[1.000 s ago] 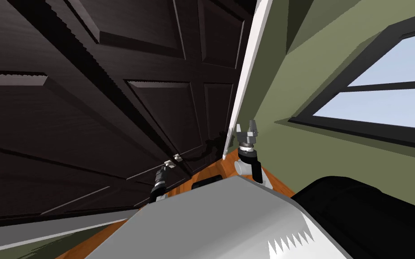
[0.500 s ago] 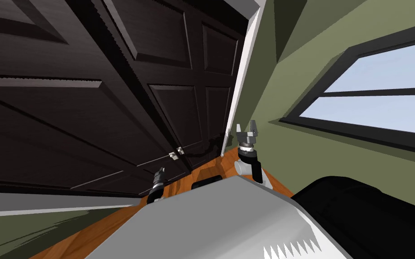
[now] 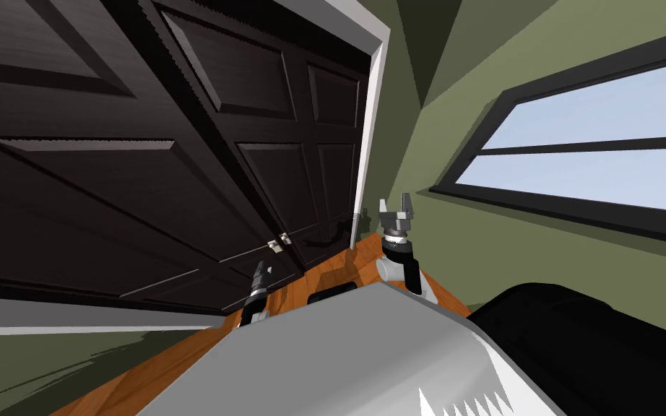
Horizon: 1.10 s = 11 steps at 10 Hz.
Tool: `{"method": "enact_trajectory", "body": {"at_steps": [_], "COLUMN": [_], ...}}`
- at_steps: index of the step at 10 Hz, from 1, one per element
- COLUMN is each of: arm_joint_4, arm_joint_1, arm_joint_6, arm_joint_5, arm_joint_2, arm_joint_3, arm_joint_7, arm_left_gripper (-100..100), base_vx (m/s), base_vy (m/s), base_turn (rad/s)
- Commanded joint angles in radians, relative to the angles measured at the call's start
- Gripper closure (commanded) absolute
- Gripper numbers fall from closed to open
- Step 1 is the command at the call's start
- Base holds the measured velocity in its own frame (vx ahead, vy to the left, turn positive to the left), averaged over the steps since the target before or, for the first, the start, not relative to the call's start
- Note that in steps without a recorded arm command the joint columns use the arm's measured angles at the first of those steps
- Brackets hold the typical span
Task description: Pull the door open
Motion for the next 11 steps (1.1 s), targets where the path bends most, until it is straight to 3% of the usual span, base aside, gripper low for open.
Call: {"method": "enact_trajectory", "body": {"at_steps": [1, 4, 6, 7, 11], "arm_joint_4": [0.017, 0.044, 0.044, 0.058, 0.052], "arm_joint_1": [0.028, 0.068, 0.068, 0.080, 0.054], "arm_joint_6": [0.000, -0.002, -0.002, -0.006, -0.009], "arm_joint_5": [0.011, 0.029, 0.029, 0.037, 0.030], "arm_joint_2": [0.016, 0.038, 0.038, 0.043, 0.027], "arm_joint_3": [0.025, 0.062, 0.062, 0.080, 0.069], "arm_joint_7": [-0.004, -0.012, -0.012, -0.020, -0.025], "arm_left_gripper": [-100, -100, -100, -100, -100], "base_vx": [-0.083, -0.110, -0.021, 0.072, 0.174], "base_vy": [0.016, 0.045, 0.024, 0.034, 0.054], "base_turn": [0.156, 0.152, 0.009, 0.067, -0.044]}}
